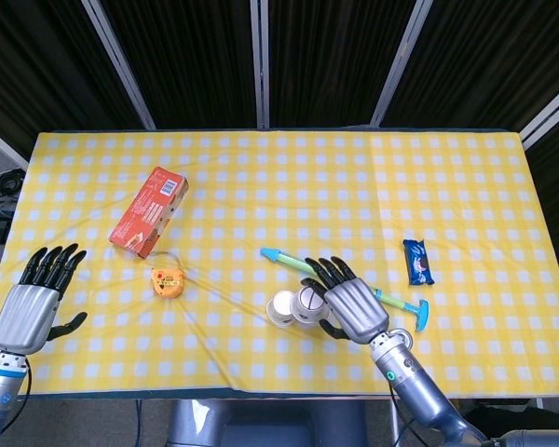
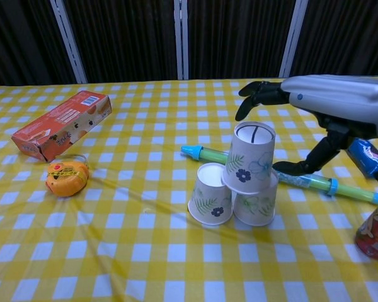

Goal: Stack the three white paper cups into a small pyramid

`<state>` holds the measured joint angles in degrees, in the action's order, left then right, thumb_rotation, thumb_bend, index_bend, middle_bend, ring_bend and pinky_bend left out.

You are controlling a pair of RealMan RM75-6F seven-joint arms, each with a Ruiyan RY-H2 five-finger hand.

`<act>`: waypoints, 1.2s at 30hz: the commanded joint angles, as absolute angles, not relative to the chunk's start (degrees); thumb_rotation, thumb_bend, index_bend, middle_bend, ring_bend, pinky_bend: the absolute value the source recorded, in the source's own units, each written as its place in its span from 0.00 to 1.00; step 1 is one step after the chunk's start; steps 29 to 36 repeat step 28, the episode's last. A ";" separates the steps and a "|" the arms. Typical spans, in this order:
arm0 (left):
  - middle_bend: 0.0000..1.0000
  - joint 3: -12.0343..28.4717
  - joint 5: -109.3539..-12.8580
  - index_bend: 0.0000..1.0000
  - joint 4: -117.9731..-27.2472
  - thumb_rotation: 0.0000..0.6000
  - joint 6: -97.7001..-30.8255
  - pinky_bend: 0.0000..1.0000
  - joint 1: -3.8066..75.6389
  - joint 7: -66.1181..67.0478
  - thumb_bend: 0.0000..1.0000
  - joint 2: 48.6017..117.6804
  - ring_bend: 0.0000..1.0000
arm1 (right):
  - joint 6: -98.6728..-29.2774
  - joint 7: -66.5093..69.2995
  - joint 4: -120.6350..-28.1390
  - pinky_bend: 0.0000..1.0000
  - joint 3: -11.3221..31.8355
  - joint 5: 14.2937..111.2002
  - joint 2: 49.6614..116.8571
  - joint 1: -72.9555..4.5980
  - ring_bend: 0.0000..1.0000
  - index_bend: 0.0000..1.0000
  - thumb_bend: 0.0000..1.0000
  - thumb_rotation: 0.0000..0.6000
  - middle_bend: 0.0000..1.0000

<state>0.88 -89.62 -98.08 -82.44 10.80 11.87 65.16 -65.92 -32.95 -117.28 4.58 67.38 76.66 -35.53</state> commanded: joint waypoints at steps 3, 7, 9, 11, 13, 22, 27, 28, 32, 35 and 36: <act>0.00 0.97 -89.47 0.00 -98.06 1.00 -82.52 0.00 10.68 11.96 0.21 65.16 0.00 | -67.74 -32.65 -118.50 0.05 4.30 69.49 74.91 -34.40 0.00 0.18 0.20 1.00 0.00; 0.00 1.04 -89.51 0.00 -97.91 1.00 -82.82 0.00 10.50 11.78 0.21 65.15 0.00 | -69.42 -31.22 -118.97 0.05 4.02 71.59 72.79 -33.01 0.00 0.18 0.20 1.00 0.00; 0.00 1.03 -89.46 0.00 -97.70 1.00 -82.95 0.00 10.37 11.58 0.21 65.14 0.00 | -70.85 -29.95 -119.07 0.04 3.53 73.08 71.35 -31.71 0.00 0.18 0.20 1.00 0.00; 0.00 0.95 -89.37 0.00 -97.23 1.00 -82.99 0.00 10.22 11.36 0.21 65.24 0.00 | -73.35 -27.97 -118.41 0.02 2.41 76.08 69.63 -29.57 0.00 0.17 0.20 1.00 0.00; 0.00 0.85 -89.26 0.00 -96.93 1.00 -82.98 0.00 10.07 11.19 0.21 65.33 0.00 | -75.53 -26.16 -116.96 0.00 1.32 78.92 68.66 -27.74 0.00 0.15 0.20 1.00 0.00; 0.00 0.46 -89.87 0.00 -95.30 1.00 -84.44 0.00 9.03 10.68 0.21 66.18 0.00 | -88.65 -17.30 -101.61 0.00 -3.37 88.05 69.07 -17.10 0.00 0.03 0.20 1.00 0.00; 0.00 0.01 -90.83 0.00 -93.18 1.00 -85.82 0.00 8.16 10.45 0.21 67.56 0.00 | -93.20 -10.03 -93.90 0.00 -4.30 88.76 70.08 -12.03 0.00 0.01 0.20 1.00 0.00; 0.00 0.00 -90.83 0.00 -92.99 1.00 -85.93 0.00 8.07 10.39 0.21 67.68 0.00 | -93.51 -9.41 -93.22 0.00 -4.37 88.81 70.14 -11.57 0.00 0.01 0.20 1.00 0.00; 0.00 0.00 -90.83 0.00 -92.99 1.00 -85.93 0.00 8.07 10.39 0.21 67.68 0.00 | -93.51 -9.41 -93.22 0.00 -4.37 88.81 70.14 -11.57 0.00 0.01 0.20 1.00 0.00; 0.00 0.00 -90.83 0.00 -92.99 1.00 -85.93 0.00 8.07 10.39 0.21 67.68 0.00 | -93.51 -9.41 -93.22 0.00 -4.37 88.81 70.14 -11.57 0.00 0.01 0.20 1.00 0.00; 0.00 0.00 -90.83 0.00 -92.99 1.00 -85.93 0.00 8.07 10.39 0.21 67.68 0.00 | -93.51 -9.41 -93.22 0.00 -4.37 88.81 70.14 -11.57 0.00 0.01 0.20 1.00 0.00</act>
